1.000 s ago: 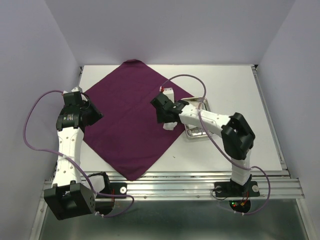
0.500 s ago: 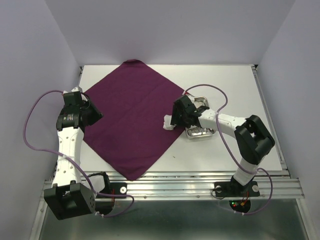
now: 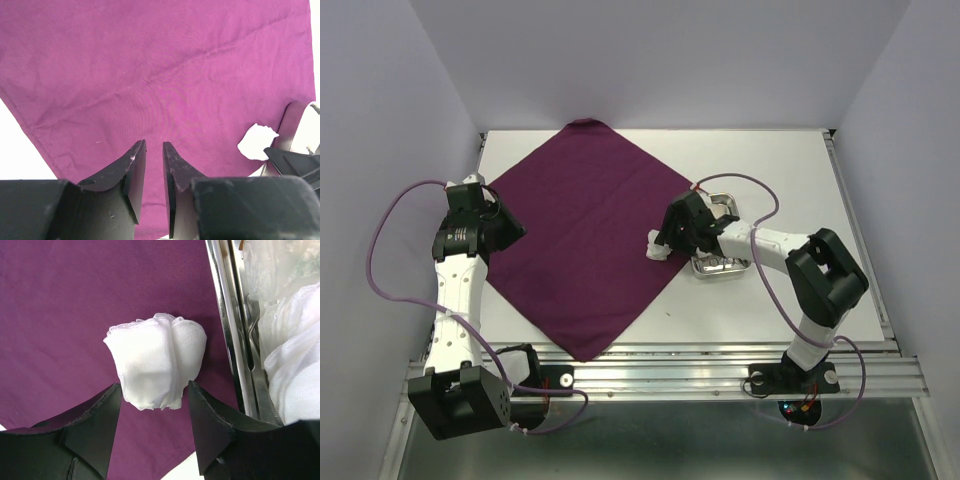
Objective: Prepare the surgical pack
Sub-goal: Move the container to the center of the board, then pick up the medical item from the surgical kit.
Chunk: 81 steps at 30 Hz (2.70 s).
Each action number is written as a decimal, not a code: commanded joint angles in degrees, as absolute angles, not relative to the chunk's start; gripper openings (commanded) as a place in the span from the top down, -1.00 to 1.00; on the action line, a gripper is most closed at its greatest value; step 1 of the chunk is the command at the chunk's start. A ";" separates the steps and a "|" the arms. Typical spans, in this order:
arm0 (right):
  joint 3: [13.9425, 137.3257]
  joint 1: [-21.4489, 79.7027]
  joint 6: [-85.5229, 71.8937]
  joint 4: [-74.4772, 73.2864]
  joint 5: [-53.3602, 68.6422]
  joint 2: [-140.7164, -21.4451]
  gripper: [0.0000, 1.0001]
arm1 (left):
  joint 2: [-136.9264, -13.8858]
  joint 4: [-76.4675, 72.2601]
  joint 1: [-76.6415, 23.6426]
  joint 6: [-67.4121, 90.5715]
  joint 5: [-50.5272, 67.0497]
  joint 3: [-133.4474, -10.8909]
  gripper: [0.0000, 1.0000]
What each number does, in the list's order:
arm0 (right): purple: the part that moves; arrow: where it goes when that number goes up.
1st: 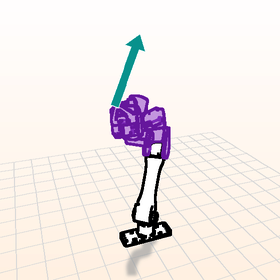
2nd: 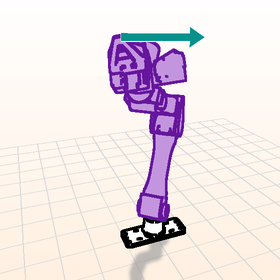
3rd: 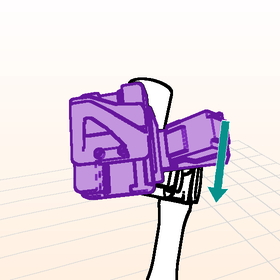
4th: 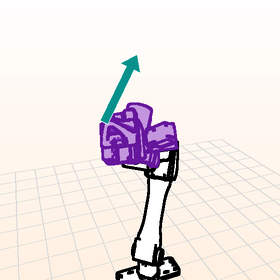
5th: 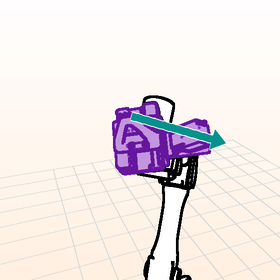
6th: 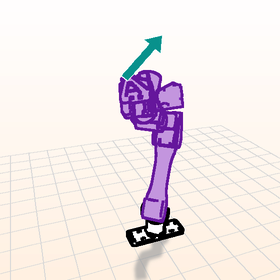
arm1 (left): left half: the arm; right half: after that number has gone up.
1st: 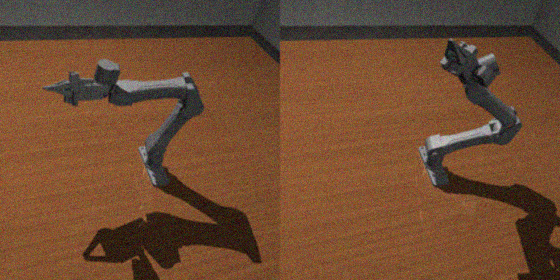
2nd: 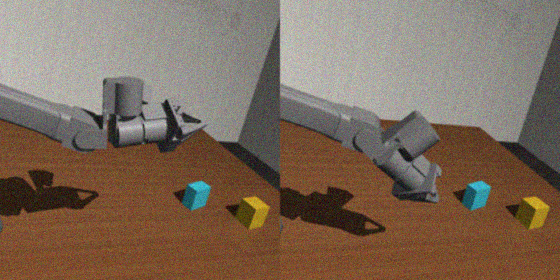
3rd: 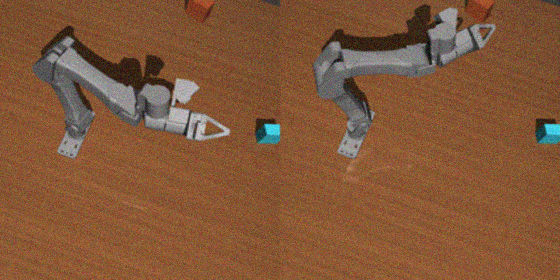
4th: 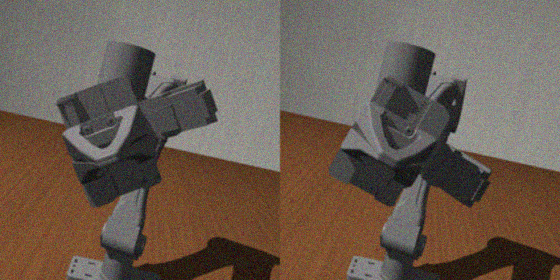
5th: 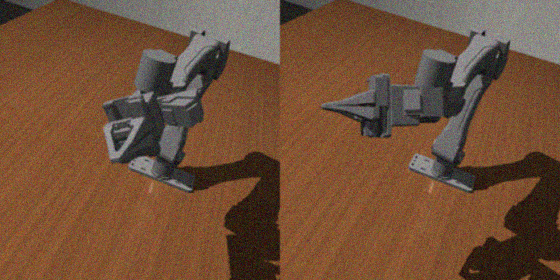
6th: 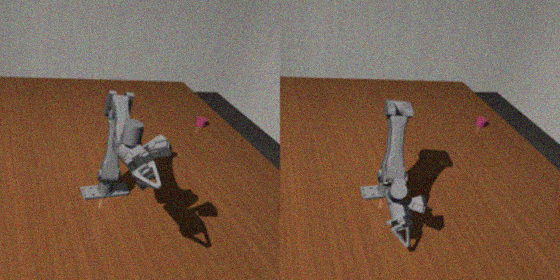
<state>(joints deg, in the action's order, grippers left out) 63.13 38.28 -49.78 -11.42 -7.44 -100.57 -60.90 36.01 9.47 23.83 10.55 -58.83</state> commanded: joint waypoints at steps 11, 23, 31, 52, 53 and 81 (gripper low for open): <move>62.14 38.06 -52.21 -8.08 -7.20 -100.90 -0.22 | -59.68 35.24 9.23 22.68 11.07 -58.45 0.38; 63.89 39.28 -51.59 -14.50 -15.73 -100.55 -0.23 | -60.21 34.37 9.23 23.03 11.95 -58.09 0.40; 67.06 39.29 -50.54 -19.68 -22.84 -101.60 -0.23 | -60.21 34.54 9.23 22.85 11.95 -58.27 0.40; 67.67 40.34 -47.99 -17.23 -19.95 -100.55 -0.25 | -60.29 34.37 9.23 23.20 12.48 -58.45 0.42; 67.50 40.86 -48.25 -16.62 -19.34 -100.37 -0.25 | -60.29 34.37 9.23 23.12 12.48 -58.45 0.42; 63.90 42.01 -53.17 -12.57 -14.41 -102.04 -0.22 | -60.03 34.98 9.05 22.94 11.95 -58.62 0.42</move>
<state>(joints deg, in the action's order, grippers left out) 63.96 40.69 -51.55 -14.57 -14.04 -101.78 -60.90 35.79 9.39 23.81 11.86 -58.52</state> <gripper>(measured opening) 0.612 0.297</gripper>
